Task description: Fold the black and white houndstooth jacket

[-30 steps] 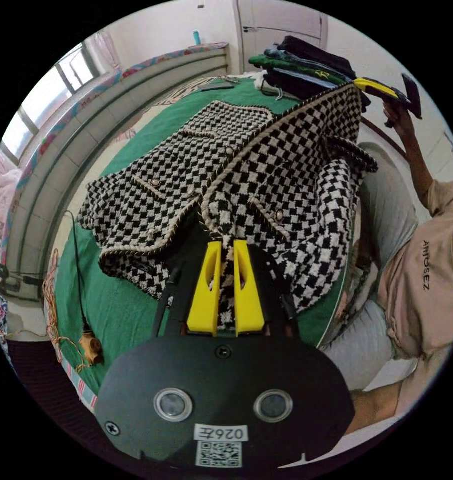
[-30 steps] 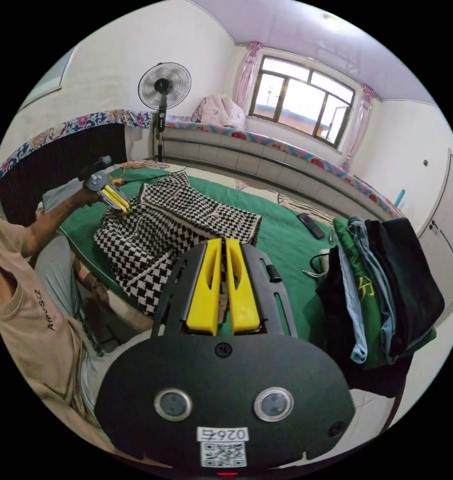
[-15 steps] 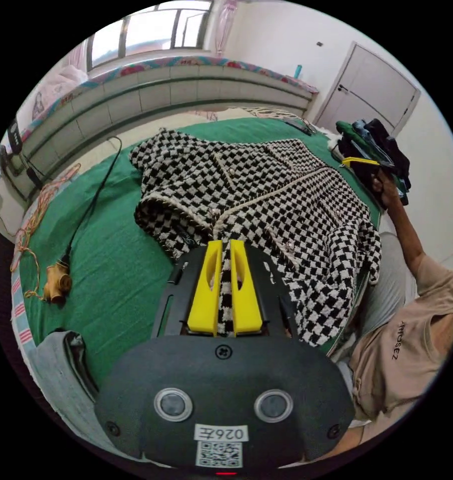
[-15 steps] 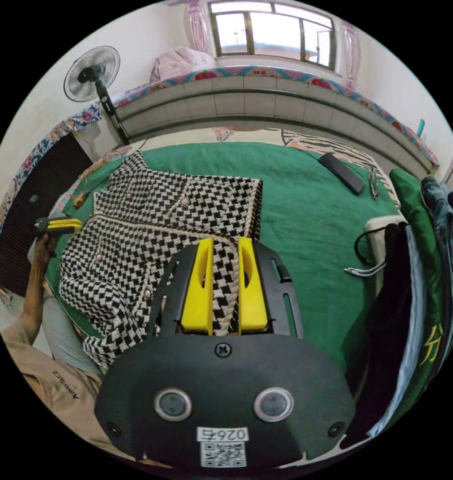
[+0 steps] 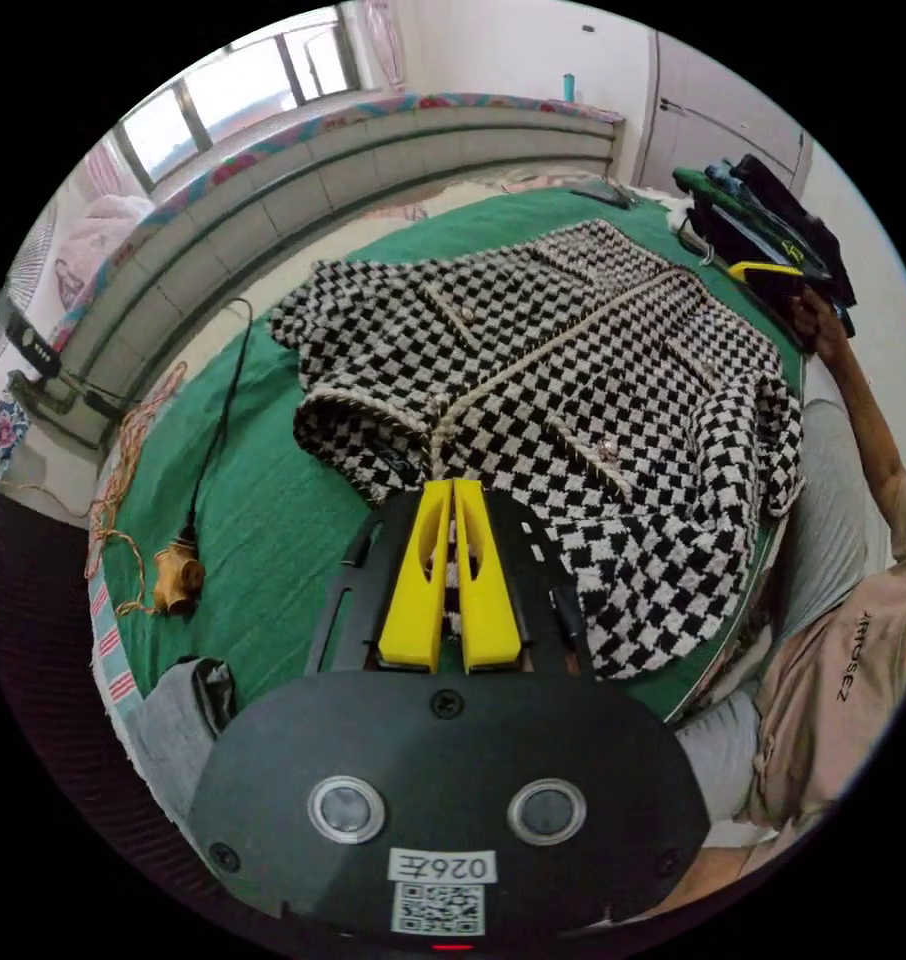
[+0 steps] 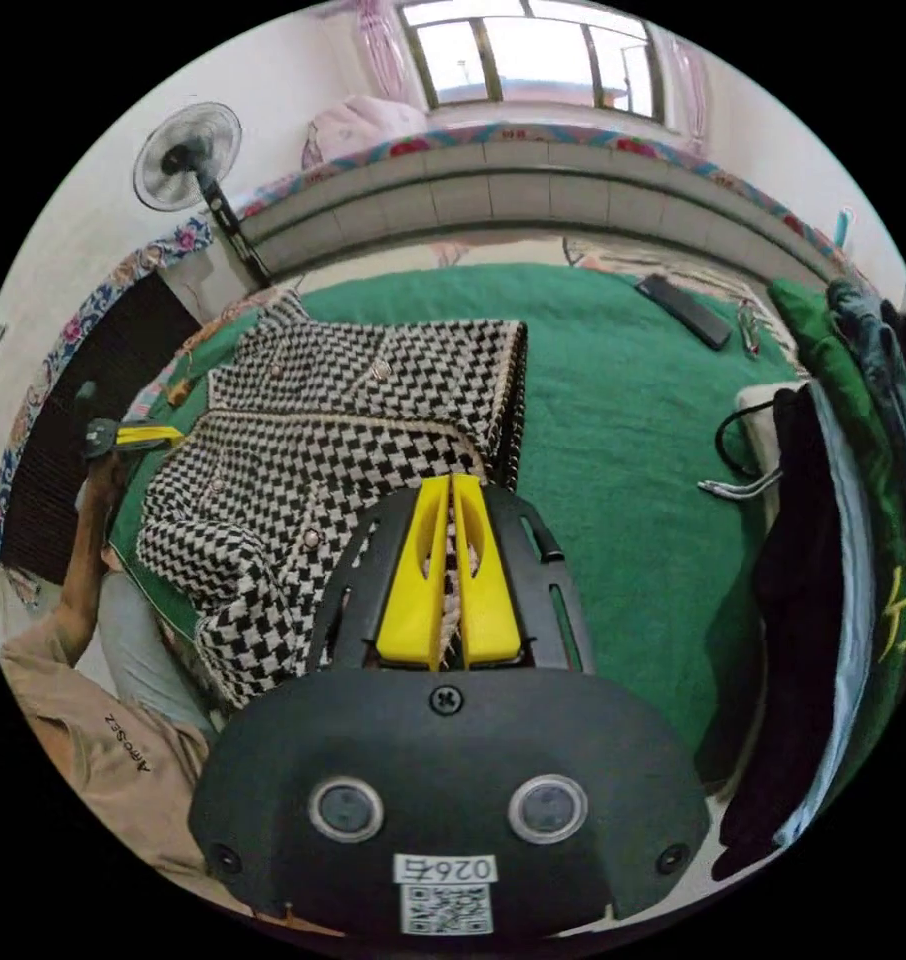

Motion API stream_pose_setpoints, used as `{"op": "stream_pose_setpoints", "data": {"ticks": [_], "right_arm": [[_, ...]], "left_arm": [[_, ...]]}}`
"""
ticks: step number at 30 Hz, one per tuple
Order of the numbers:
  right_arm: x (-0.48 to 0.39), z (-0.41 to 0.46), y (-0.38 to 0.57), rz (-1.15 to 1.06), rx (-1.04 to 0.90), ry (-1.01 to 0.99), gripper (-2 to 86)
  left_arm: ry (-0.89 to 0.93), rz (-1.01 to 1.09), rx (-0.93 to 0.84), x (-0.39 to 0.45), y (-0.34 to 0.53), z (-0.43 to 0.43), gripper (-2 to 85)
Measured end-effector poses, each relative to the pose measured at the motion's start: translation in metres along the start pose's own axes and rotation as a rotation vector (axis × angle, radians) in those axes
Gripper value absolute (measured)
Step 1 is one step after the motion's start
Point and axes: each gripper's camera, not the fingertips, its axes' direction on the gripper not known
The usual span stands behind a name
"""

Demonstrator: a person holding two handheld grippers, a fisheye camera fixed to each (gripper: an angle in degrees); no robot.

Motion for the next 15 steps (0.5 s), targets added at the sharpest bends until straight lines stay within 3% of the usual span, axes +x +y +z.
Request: {"op": "stream_pose_setpoints", "data": {"ticks": [1,3,4,6,8,10,13,15], "right_arm": [[-0.015,-0.034,0.016,-0.006,0.145,0.019,-0.9],[-0.042,-0.088,0.046,-0.049,0.405,0.008,-1.0],[-0.06,-0.117,0.068,-0.103,0.55,-0.031,-1.0],[-0.084,-0.144,0.098,-0.111,0.682,-0.102,-1.1],[-0.108,-0.151,0.111,-0.137,0.612,-0.165,-1.2],[-0.146,-0.141,0.12,-0.247,0.345,-0.184,-1.2],[-0.205,-0.137,0.154,-0.391,0.294,-0.027,-0.6],[-0.241,-0.132,0.169,-0.521,0.234,0.051,0.7]], "left_arm": [[0.016,-0.002,0.077,0.001,0.006,-0.013,-1.0],[0.174,0.011,0.458,0.006,0.037,-0.068,-0.9],[0.227,0.011,0.554,0.007,0.045,-0.079,-0.9],[0.475,0.041,0.771,0.015,0.075,-0.103,-0.9],[0.636,0.104,0.812,0.031,0.094,-0.104,-0.8],[0.653,0.101,0.762,0.054,0.113,-0.098,-0.6],[0.424,0.131,0.622,0.106,0.143,-0.089,0.8],[0.268,0.194,0.544,0.147,0.164,-0.084,6.8]]}}
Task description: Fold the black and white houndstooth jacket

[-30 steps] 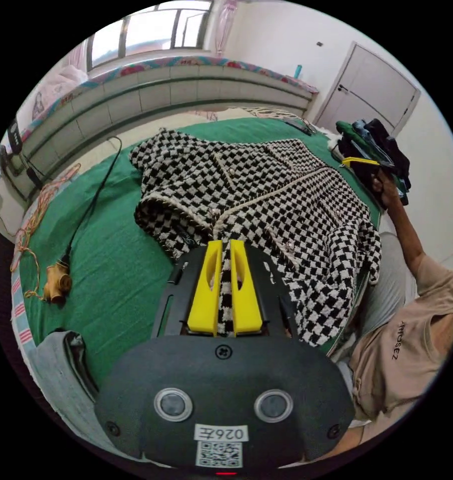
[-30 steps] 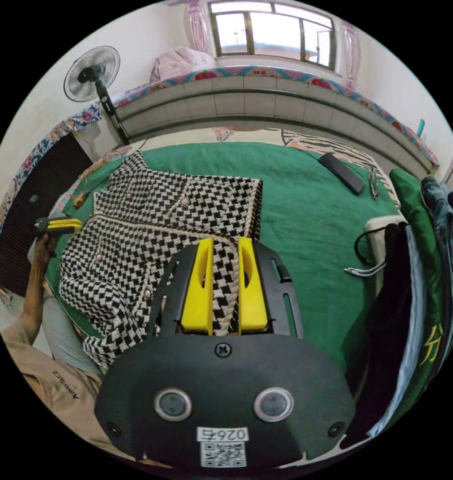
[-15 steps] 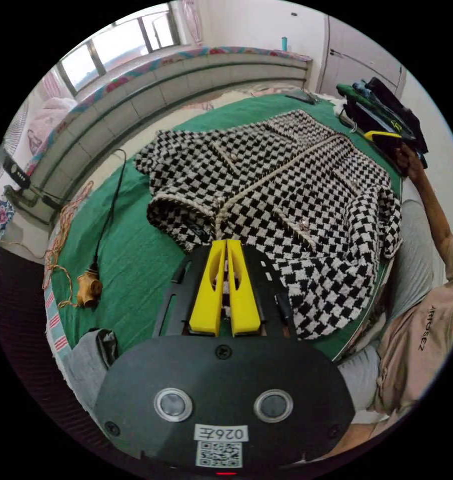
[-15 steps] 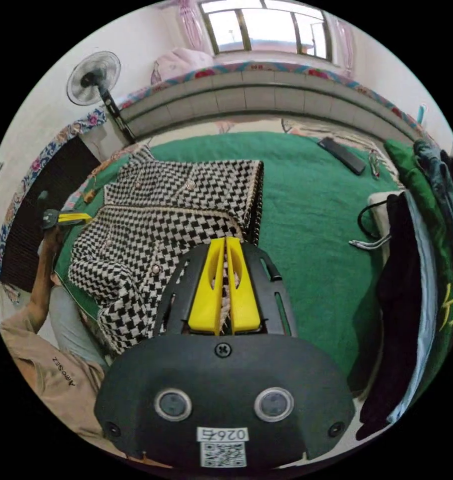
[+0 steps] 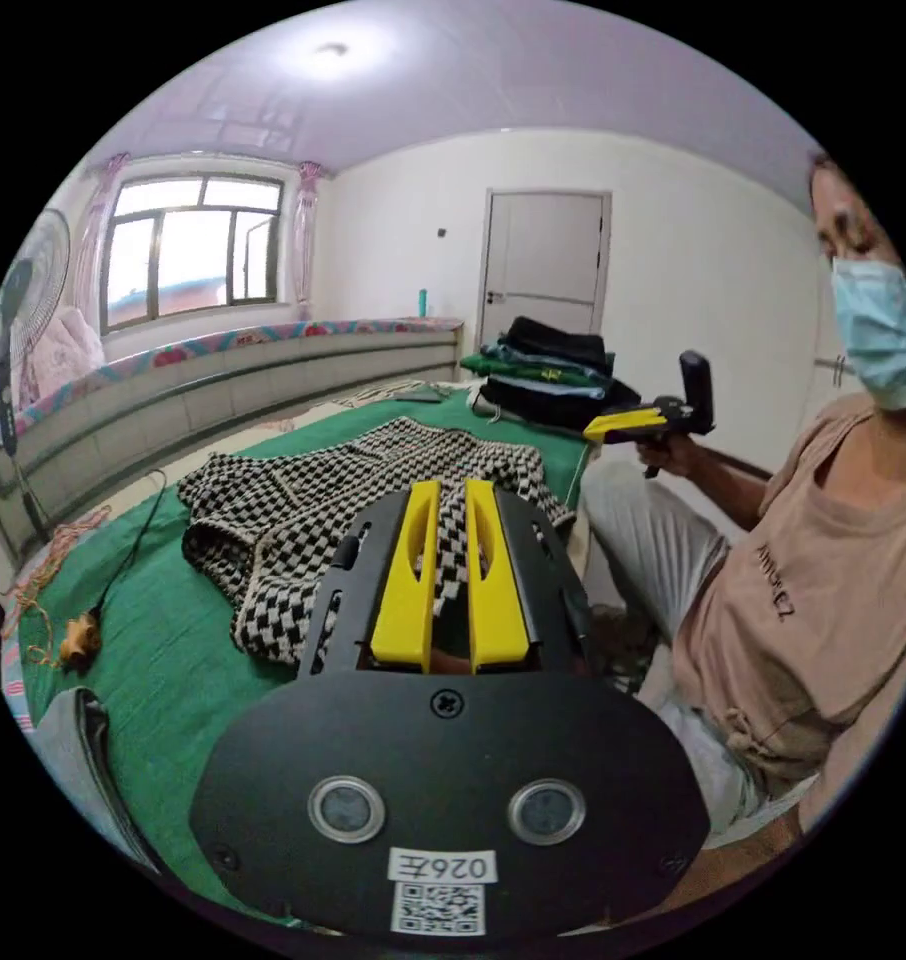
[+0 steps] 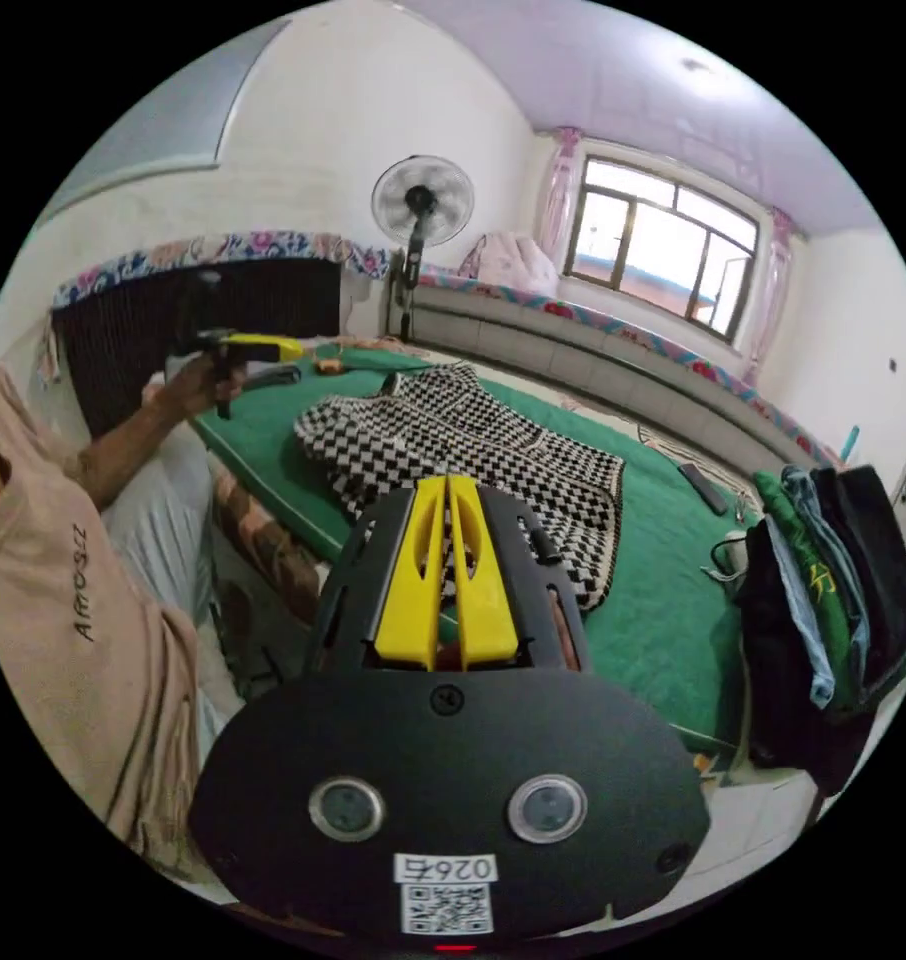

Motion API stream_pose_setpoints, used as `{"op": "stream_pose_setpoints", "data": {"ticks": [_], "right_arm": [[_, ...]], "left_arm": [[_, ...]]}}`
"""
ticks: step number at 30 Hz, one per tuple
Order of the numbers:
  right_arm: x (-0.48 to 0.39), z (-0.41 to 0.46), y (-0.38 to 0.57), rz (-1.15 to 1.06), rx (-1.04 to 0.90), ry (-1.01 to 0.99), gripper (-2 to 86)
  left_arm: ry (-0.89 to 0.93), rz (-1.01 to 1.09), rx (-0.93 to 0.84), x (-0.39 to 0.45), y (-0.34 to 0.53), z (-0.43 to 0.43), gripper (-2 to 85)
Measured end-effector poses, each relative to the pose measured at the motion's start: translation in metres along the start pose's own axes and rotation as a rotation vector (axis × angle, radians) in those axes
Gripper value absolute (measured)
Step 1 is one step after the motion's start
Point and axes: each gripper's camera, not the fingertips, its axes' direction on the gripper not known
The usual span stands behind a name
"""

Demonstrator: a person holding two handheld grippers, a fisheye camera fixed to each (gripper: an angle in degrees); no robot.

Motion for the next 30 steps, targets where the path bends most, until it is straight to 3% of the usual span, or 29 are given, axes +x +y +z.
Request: {"op": "stream_pose_setpoints", "data": {"ticks": [4,8,12,14,16,19,23,30], "right_arm": [[-0.062,0.017,-0.012,-0.205,-0.118,-0.01,6.4],[-0.089,0.048,-0.025,-0.274,-0.219,0.012,9.7],[-0.097,0.091,-0.032,-0.291,-0.392,0.126,7.1],[-0.094,0.086,-0.037,-0.266,-0.403,0.142,2.7],[-0.084,0.055,-0.046,-0.2,-0.33,0.164,-0.4],[-0.064,-0.007,-0.056,-0.098,-0.162,0.185,-0.9],[-0.035,-0.085,-0.065,0.005,0.054,0.114,-0.9],[0.01,-0.187,-0.064,0.109,0.432,-0.167,-0.9]], "left_arm": [[-0.083,0.099,-0.093,0.047,0.016,0.012,10.5],[-0.191,0.2,-0.203,0.082,0.022,0.04,11.8],[-0.386,0.427,-0.468,0.106,0.03,0.097,15.1],[-0.397,0.428,-0.557,0.107,0.032,0.112,15.6],[-0.363,0.388,-0.594,0.107,0.032,0.116,15.5],[-0.29,0.326,-0.5,0.111,0.032,0.102,14.7],[-0.421,0.362,-0.301,0.127,0.037,0.085,16.9],[-0.499,0.515,-0.401,0.135,0.036,0.115,17.6]]}}
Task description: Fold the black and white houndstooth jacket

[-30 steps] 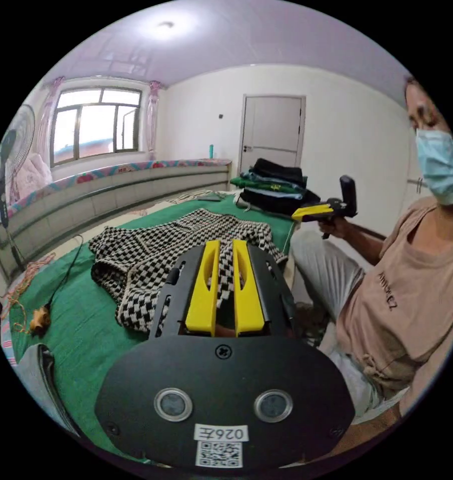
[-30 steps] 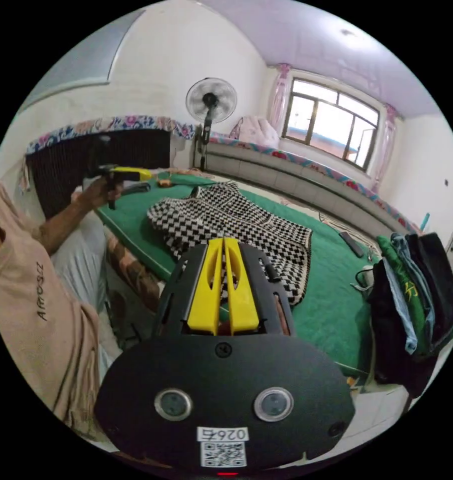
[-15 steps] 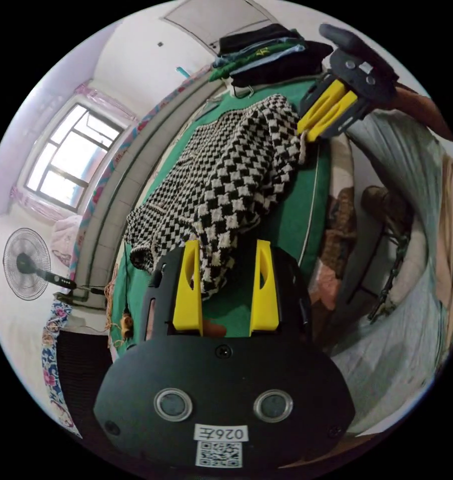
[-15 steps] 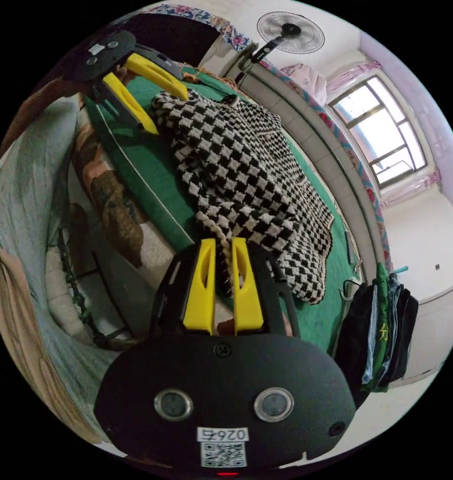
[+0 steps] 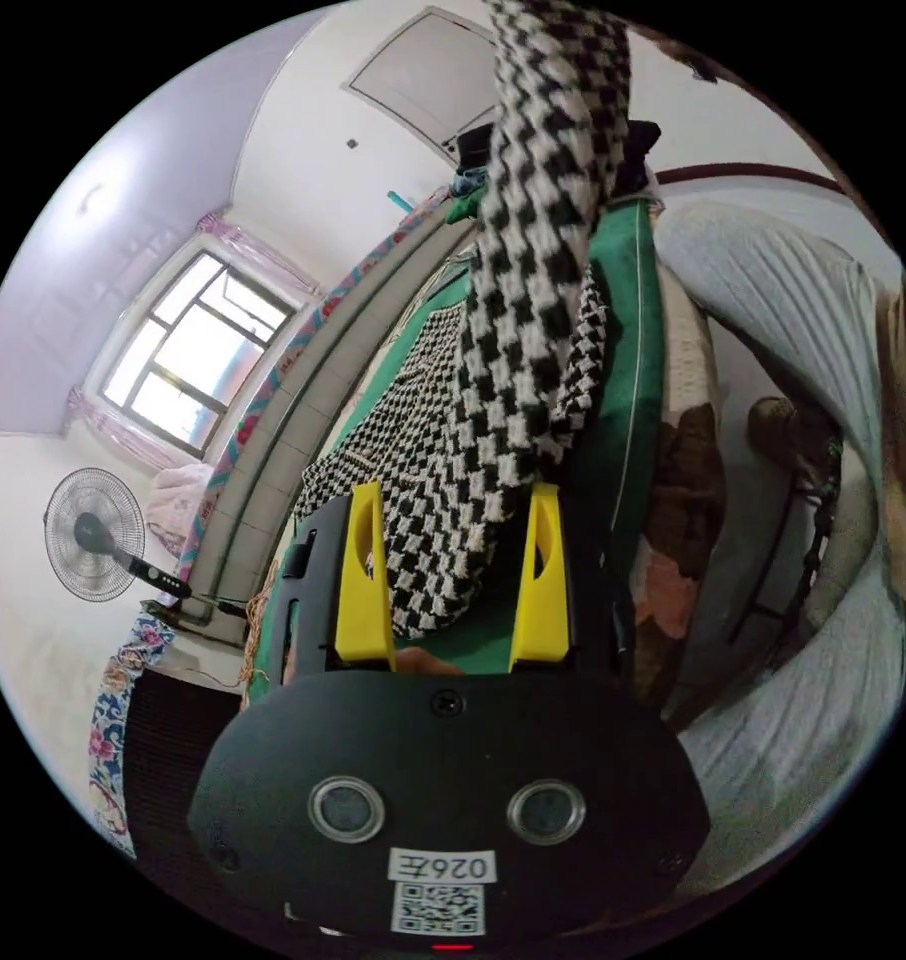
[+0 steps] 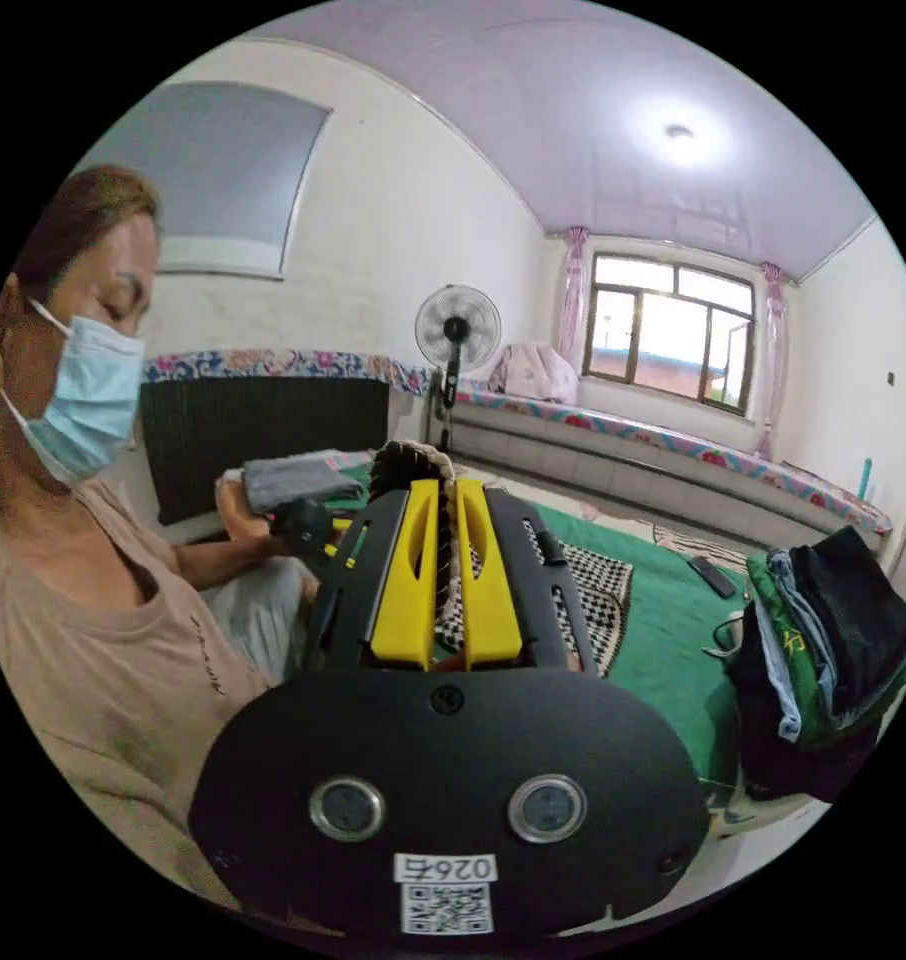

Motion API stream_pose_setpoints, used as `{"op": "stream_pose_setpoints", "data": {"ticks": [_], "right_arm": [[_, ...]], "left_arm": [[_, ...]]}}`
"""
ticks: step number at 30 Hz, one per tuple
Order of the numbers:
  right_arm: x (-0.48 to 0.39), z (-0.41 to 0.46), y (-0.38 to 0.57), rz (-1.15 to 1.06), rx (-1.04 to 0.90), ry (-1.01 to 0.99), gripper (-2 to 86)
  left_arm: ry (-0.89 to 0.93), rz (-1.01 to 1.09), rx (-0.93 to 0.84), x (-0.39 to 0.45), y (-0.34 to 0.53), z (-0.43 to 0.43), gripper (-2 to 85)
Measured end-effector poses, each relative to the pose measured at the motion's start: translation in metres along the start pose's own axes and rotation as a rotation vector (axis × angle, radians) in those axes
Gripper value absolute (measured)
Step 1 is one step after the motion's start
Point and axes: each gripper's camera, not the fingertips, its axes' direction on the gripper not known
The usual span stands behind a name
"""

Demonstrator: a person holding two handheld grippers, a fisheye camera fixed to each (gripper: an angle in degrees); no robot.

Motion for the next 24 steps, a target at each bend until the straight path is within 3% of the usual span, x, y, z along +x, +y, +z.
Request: {"op": "stream_pose_setpoints", "data": {"ticks": [4,7,14,24], "right_arm": [[-0.001,-0.008,-0.006,-0.009,0.038,-0.054,-1.0],[-0.001,0.002,-0.011,-0.06,0.003,-0.014,-1.0],[0.058,0.067,-0.052,-0.057,-0.069,0.065,-1.0],[0.273,0.368,-0.119,0.159,-0.452,0.086,-1.0]], "left_arm": [[-0.008,0.15,-0.196,0.003,0.002,0.014,3.1],[-0.005,0.171,-0.204,-0.008,0.011,0.01,1.6],[0.255,0.056,-0.178,-0.076,0.012,0.037,0.7],[0.824,-0.379,-0.058,-0.207,0.056,0.119,0.7]]}}
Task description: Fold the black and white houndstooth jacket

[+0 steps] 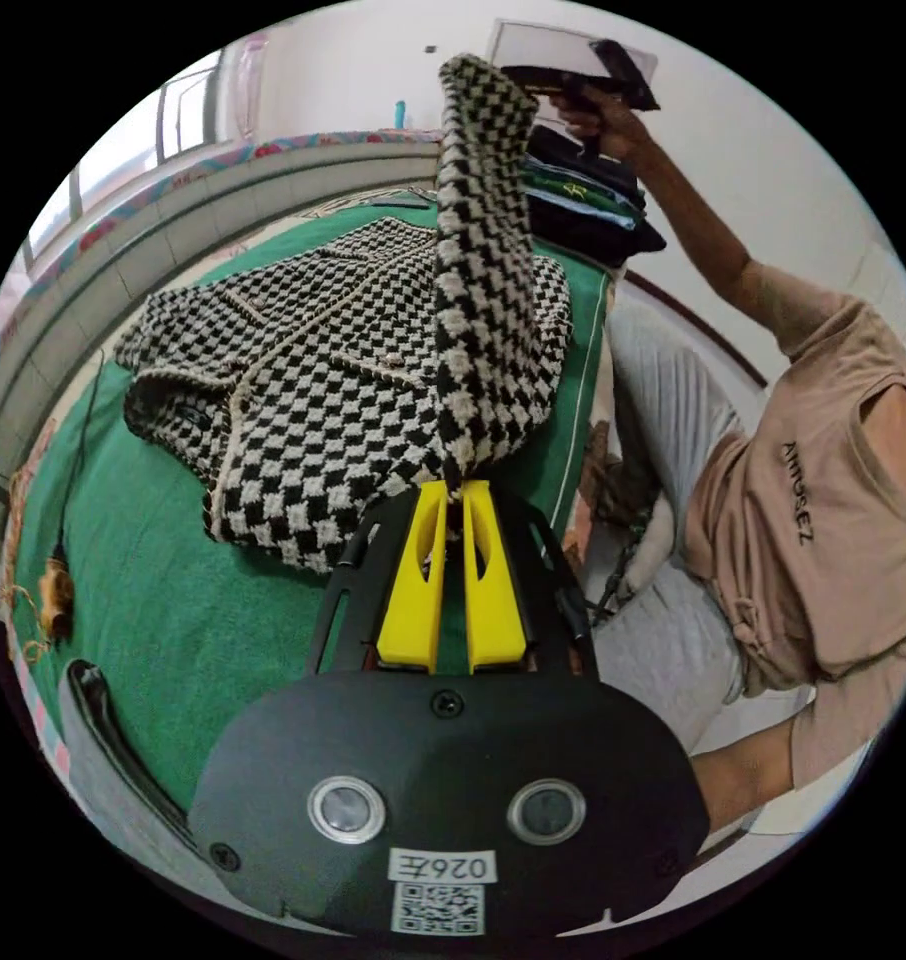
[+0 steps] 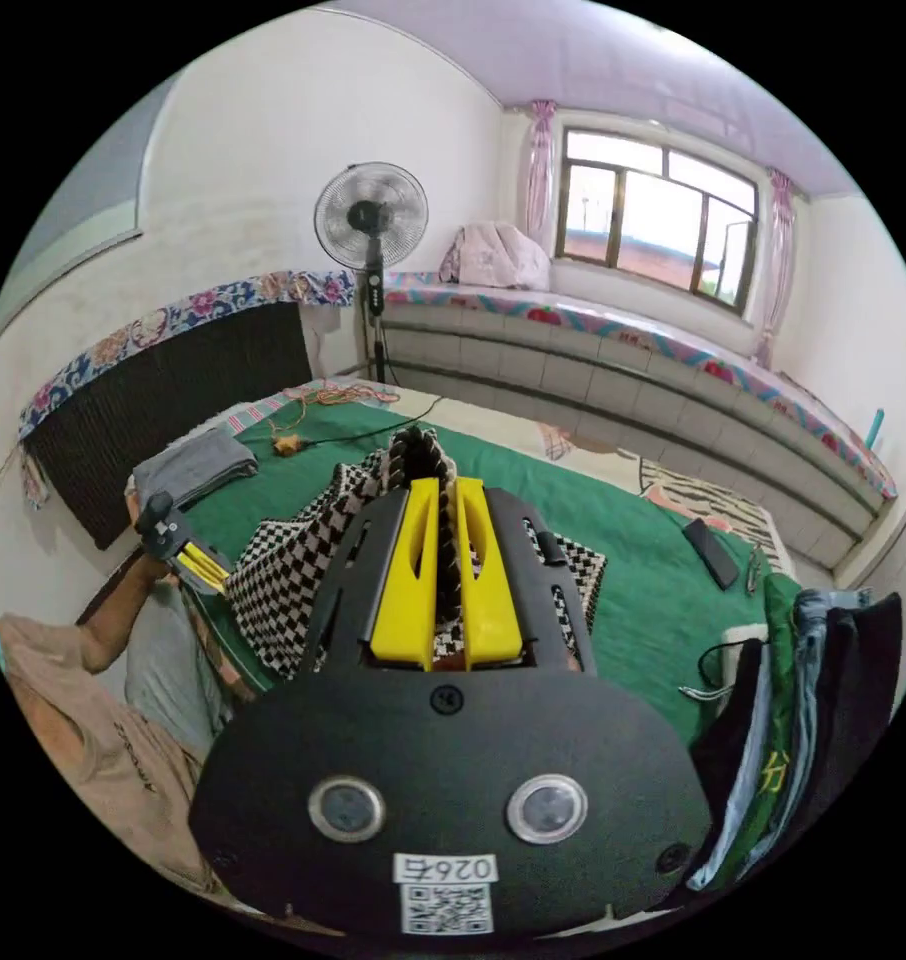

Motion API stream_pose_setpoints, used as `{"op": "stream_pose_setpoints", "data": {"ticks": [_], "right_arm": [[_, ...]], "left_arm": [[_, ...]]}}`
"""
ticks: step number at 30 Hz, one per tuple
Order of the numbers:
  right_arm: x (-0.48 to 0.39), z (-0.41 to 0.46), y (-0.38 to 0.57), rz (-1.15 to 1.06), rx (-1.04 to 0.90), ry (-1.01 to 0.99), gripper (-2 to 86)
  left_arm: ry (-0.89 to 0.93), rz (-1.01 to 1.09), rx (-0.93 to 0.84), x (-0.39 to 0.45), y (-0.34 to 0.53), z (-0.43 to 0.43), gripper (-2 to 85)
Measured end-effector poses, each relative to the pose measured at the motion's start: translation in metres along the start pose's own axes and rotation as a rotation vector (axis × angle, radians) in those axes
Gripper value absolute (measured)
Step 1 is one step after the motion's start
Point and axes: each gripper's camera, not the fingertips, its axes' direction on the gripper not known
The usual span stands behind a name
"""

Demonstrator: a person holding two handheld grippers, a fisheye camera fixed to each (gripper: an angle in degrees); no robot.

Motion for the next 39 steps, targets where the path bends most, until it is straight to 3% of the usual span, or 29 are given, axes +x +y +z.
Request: {"op": "stream_pose_setpoints", "data": {"ticks": [7,10,13,17,19,20,22,23,25,27,31,33,35,39], "right_arm": [[0.065,0.219,-0.055,0.176,-0.292,0.025,-0.2],[0.079,0.265,-0.066,0.199,-0.328,0.109,2.5],[0.087,0.27,-0.078,0.199,-0.271,0.151,4.5],[0.074,0.257,-0.079,0.094,-0.196,0.123,2.4],[0.064,0.267,-0.07,0.041,-0.192,-0.001,0.1],[0.063,0.275,-0.067,0.033,-0.214,-0.028,-0.2],[0.067,0.33,-0.06,0.022,-0.447,-0.046,-0.7],[0.071,0.343,-0.059,0.036,-0.496,-0.049,-0.8],[0.093,0.344,-0.07,0.197,-0.423,-0.15,-0.9],[0.1,0.332,-0.083,0.212,-0.333,-0.204,-0.9],[0.097,0.317,-0.133,0.13,-0.151,-0.087,-0.7],[0.095,0.333,-0.161,0.108,-0.13,-0.11,-0.5],[0.093,0.361,-0.191,0.1,-0.141,-0.134,0.3],[0.084,0.444,-0.249,0.103,-0.178,-0.128,6.2]], "left_arm": [[0.059,-0.031,-0.053,-0.057,-0.016,-0.01,0.7],[0.073,-0.031,-0.037,-0.077,-0.021,-0.024,0.6],[0.047,-0.065,0.015,-0.096,-0.016,-0.051,0.2],[0.014,-0.15,0.33,-0.12,0.0,-0.11,-0.8],[0.012,-0.142,0.438,-0.128,-0.002,-0.124,-0.9],[0.018,-0.15,0.437,-0.137,-0.011,-0.125,-0.9],[0.063,-0.197,0.33,-0.158,-0.032,-0.112,-0.9],[0.139,-0.231,0.216,-0.177,-0.047,-0.095,-0.9],[0.266,-0.291,0.058,-0.204,-0.06,-0.074,-0.9],[0.321,-0.308,0.221,-0.235,-0.065,-0.105,-0.7],[0.123,-0.411,0.515,-0.3,-0.09,-0.175,1.5],[-0.104,-0.452,0.475,-0.349,-0.139,-0.194,8.5],[-0.186,-0.507,0.42,-0.39,-0.175,-0.194,12.3],[-0.091,-0.684,0.323,-0.485,-0.224,-0.171,14.2]]}}
